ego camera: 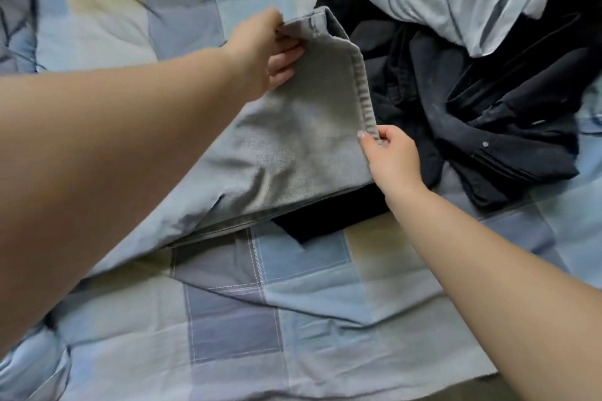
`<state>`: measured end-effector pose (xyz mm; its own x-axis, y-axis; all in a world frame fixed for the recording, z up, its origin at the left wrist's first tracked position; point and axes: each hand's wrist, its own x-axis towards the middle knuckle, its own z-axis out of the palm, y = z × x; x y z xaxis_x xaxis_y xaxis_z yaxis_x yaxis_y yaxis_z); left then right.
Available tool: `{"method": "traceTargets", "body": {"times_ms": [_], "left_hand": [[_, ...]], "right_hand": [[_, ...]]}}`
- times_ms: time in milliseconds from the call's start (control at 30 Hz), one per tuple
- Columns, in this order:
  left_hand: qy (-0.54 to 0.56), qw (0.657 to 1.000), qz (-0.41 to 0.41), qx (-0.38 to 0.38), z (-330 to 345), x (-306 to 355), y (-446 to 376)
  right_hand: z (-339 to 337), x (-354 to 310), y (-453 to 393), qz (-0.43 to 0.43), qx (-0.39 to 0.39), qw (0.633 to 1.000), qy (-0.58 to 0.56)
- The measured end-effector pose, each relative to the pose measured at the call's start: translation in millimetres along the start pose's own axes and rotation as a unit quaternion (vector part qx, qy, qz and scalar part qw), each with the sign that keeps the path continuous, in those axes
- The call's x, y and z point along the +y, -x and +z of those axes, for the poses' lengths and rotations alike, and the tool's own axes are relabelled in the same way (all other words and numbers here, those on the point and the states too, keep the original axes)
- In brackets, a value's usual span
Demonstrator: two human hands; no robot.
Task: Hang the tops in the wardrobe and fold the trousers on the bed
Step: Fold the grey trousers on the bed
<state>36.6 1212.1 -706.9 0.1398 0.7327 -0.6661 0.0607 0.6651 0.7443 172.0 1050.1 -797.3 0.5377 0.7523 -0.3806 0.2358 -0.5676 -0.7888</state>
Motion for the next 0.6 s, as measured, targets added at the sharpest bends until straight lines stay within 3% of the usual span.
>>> {"method": "traceTargets", "body": {"times_ms": [100,300,467,600], "left_hand": [[-0.040,0.999,-0.017,0.002,-2.2,-26.8,-5.9],[-0.056,0.989,-0.076,0.111,-56.9,-132.3,30.2],[-0.055,0.965,-0.202,0.161,-105.0,-213.0,74.4],[0.089,0.946,-0.221,0.219,-119.6,-225.7,75.3]], "right_hand": [[0.0,15.1,-12.2,0.043,-0.011,0.998,0.047],[-0.1,44.6,-6.3,0.112,-0.023,0.988,0.106],[12.6,43.7,3.3,0.181,-0.051,0.982,0.028],[25.1,43.7,12.0,0.230,-0.008,0.967,-0.112]]}}
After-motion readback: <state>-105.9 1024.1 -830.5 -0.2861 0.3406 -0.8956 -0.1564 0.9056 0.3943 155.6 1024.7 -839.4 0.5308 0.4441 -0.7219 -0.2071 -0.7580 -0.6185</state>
